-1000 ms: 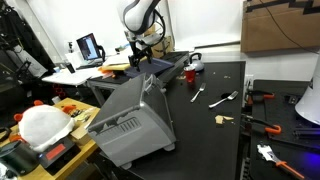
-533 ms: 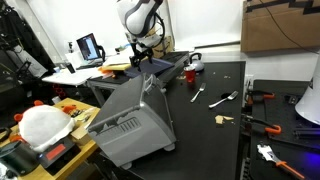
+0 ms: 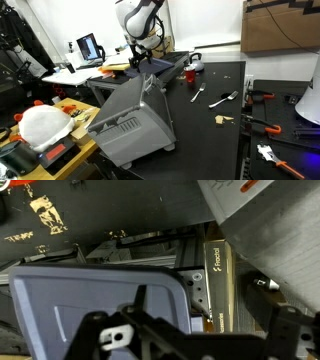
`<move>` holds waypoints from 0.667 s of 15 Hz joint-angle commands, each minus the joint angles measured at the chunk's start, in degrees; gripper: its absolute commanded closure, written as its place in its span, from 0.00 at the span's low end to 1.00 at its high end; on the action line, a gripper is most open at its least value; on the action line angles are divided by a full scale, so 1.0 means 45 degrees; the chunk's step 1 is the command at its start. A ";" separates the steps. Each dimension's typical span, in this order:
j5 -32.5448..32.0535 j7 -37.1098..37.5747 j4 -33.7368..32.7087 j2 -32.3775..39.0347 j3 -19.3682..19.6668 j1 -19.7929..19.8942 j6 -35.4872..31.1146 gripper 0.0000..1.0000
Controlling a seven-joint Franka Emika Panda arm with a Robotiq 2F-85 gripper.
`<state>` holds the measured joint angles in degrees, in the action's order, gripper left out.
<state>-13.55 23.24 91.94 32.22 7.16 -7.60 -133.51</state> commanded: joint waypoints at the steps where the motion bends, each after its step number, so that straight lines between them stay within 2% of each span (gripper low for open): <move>1: -0.0422 0.0573 0.0143 0.0083 0.0317 -0.0246 -0.0492 0.00; 10: -0.0309 0.0543 0.0357 0.0281 0.0241 -0.0299 -0.0641 0.00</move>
<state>-14.42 24.07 92.24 34.10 7.49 -8.12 -135.00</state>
